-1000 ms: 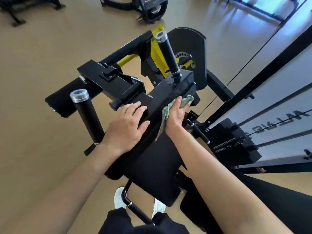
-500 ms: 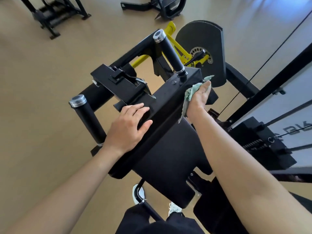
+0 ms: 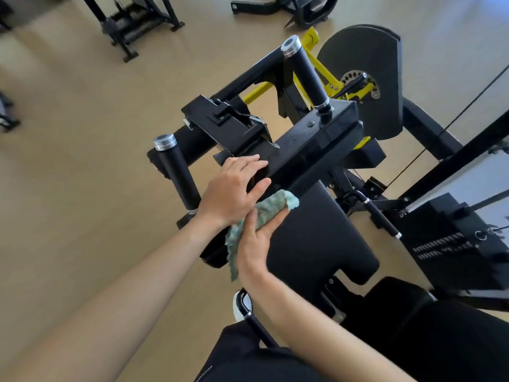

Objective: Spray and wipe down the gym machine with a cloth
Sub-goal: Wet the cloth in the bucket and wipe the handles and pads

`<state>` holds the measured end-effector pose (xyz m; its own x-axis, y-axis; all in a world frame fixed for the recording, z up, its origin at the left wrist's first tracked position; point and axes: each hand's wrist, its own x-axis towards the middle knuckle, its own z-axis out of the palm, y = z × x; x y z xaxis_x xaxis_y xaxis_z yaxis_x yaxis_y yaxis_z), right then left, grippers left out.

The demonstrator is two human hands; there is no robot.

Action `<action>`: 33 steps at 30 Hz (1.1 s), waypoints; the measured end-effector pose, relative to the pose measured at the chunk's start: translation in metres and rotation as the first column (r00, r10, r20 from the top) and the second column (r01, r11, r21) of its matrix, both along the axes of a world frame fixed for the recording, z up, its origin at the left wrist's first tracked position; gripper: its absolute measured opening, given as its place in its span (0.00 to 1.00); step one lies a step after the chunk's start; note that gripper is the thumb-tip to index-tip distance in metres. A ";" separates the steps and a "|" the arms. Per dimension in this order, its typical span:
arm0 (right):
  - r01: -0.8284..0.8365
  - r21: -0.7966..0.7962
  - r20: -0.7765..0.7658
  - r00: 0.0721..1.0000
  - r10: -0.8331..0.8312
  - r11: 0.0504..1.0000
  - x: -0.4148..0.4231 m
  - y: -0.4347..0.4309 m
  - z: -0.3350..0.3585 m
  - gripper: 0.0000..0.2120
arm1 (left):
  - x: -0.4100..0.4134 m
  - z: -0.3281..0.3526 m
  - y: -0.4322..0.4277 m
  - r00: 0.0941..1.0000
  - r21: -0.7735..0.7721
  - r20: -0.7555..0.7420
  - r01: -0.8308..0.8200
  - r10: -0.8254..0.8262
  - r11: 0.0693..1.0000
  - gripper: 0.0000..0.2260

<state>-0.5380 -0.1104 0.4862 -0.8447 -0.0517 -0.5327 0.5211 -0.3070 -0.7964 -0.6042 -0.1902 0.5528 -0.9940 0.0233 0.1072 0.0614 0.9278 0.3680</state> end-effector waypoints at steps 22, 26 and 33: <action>0.311 0.093 -0.036 0.950 -0.309 0.946 -0.203 0.107 0.004 0.36 | 0.002 0.005 0.002 1.000 0.014 0.019 -0.021 0.021 1.000 0.19; 0.332 0.154 -0.121 0.941 -0.316 0.930 -0.229 0.120 0.002 0.23 | 0.002 0.006 0.003 0.999 0.009 0.029 -0.022 0.022 1.000 0.19; 0.377 0.004 -0.083 0.923 -0.375 0.926 -0.247 0.132 0.008 0.17 | -0.001 0.003 0.002 0.999 -0.018 0.021 -0.024 0.024 1.000 0.19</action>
<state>-0.7845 0.0214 0.4946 -0.8396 0.2876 -0.4608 0.3054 -0.4517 -0.8383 -0.6049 -0.1880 0.5557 -0.9963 0.0011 0.0859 0.0314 0.9352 0.3527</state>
